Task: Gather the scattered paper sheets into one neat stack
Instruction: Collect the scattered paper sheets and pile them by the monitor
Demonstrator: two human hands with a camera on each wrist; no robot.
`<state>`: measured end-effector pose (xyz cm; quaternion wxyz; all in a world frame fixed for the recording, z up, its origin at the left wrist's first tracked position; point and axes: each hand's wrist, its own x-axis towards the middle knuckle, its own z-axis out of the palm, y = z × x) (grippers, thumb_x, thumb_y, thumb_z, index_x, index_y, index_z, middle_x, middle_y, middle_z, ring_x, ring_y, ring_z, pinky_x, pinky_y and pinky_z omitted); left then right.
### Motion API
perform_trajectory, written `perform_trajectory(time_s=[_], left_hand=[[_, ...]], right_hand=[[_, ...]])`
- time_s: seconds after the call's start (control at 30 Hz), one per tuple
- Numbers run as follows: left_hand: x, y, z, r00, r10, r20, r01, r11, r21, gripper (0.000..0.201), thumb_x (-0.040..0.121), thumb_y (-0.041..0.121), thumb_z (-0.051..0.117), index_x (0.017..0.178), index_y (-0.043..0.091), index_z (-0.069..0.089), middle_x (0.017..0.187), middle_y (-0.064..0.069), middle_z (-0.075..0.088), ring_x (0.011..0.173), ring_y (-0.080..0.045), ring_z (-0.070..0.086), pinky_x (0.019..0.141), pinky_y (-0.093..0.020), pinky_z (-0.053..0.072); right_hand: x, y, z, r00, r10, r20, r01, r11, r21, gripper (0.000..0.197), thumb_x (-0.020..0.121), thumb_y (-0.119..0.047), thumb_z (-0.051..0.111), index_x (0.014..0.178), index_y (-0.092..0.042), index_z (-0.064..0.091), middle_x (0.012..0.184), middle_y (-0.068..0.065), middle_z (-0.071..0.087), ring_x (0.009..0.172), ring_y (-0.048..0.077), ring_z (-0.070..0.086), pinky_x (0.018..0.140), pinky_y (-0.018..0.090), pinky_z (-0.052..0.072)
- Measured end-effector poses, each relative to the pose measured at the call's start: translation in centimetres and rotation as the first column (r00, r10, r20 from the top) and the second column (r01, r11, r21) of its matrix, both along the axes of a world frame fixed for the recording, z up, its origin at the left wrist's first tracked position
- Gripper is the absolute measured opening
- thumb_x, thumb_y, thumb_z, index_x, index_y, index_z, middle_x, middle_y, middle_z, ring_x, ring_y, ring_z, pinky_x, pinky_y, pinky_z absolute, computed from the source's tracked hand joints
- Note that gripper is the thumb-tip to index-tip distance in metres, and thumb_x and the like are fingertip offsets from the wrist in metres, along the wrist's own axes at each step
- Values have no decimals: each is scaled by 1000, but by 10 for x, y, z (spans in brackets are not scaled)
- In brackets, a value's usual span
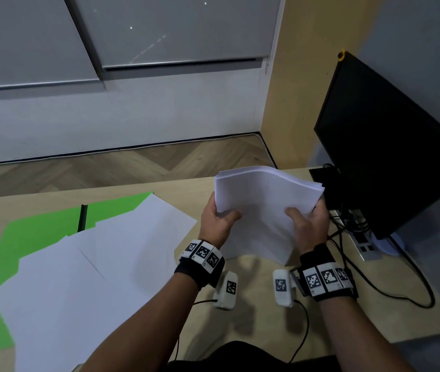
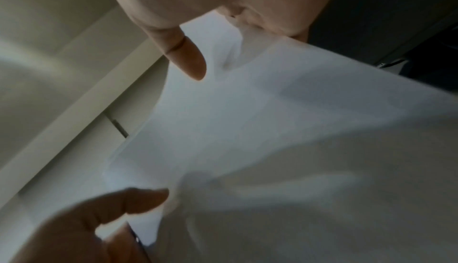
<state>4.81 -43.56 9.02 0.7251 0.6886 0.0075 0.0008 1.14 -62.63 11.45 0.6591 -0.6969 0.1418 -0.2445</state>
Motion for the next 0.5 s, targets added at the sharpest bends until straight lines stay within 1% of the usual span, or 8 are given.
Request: perform_trajectory(time_s=[0.07,0.17,0.2,0.27,0.3,0.33,0.43,0.5], left_hand=[[0,3,-1,1000,28,-8,-28,1000,-5,52,66,13,70,116,23,61,104,1,70,96,-20,67,82,-35,56],[-1,8,1,999,41,-34,-41,999,-21,41,65,14,70,104,26,64,100,-1,72,92,-19,67,77,-30,54],[-3,7,2,999,26,-42,-28,999,-33,38,65,14,70,100,25,65,98,-2,72,90,-19,67,77,-30,54],[-6,4,5,999,-10,-39,8,998,-61,35,65,11,70,98,24,66,96,-3,73,87,-17,67,79,-32,53],[-7,2,7,999,-21,-30,19,997,-76,35,66,10,70,98,23,66,96,-3,73,87,-16,67,79,-32,53],[-8,1,10,999,-27,-18,25,996,-86,35,66,9,71,98,23,66,95,-3,72,87,-16,66,80,-32,53],[-7,6,19,1000,-20,17,22,995,-101,34,66,9,72,96,22,65,95,-4,71,86,-16,66,79,-33,54],[-8,9,22,998,-9,63,14,997,-73,37,68,10,73,101,21,62,100,-3,70,90,-12,66,78,-26,54]], right_hand=[[-1,1,-1,1000,3,8,-3,1000,-22,55,65,-15,66,118,-26,55,99,-5,67,89,12,65,74,29,54],[-2,-2,-4,1000,-13,17,12,1000,29,44,66,-18,64,109,-24,58,93,0,66,83,15,64,71,33,52],[-2,-2,-3,999,-19,28,17,998,60,41,66,-17,64,106,-24,59,92,0,66,82,14,64,70,32,52],[-1,1,0,997,-43,69,35,993,109,39,66,-12,64,103,-23,59,90,-2,65,77,4,65,68,24,52],[-1,2,2,994,-57,97,46,992,119,40,66,-9,64,105,-19,58,90,-3,65,75,1,65,68,20,51],[-1,1,5,991,-68,114,53,991,126,42,67,-8,64,108,-14,57,90,-2,64,75,0,64,68,18,51],[-1,-6,10,986,-72,150,53,991,126,45,68,-8,66,112,-10,54,93,2,62,81,10,64,68,21,52],[-5,-8,12,986,-58,159,47,996,72,41,68,-7,64,107,-13,53,92,2,59,81,12,60,68,21,50]])
